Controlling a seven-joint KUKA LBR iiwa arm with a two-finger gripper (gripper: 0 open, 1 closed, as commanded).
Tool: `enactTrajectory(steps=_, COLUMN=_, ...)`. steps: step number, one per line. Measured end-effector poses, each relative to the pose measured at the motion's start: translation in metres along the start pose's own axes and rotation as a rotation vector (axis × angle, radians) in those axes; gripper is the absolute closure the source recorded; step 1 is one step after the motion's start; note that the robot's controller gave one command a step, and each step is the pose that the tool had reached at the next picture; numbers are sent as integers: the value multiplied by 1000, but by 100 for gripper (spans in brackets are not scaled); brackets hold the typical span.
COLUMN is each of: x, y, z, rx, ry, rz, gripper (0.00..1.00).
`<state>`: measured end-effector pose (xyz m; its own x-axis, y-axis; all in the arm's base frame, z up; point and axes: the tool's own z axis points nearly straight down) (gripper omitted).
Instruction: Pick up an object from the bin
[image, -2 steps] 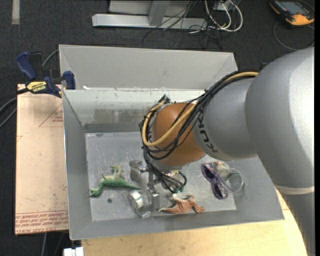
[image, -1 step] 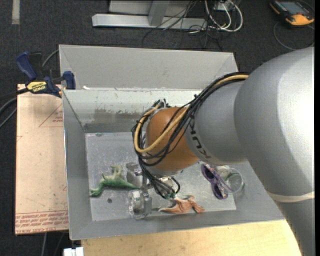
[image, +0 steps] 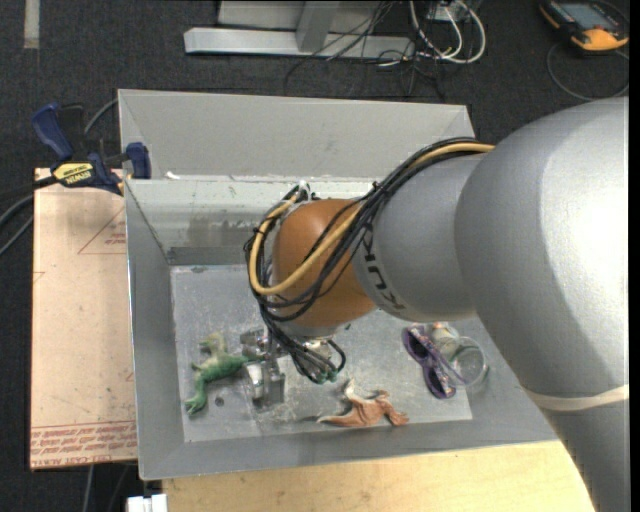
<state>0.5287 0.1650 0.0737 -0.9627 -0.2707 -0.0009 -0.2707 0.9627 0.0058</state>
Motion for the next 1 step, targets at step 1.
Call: enactTrajectory(steps=1, x=0, y=0, z=0, rx=0, ry=0, rz=0, gripper=100)
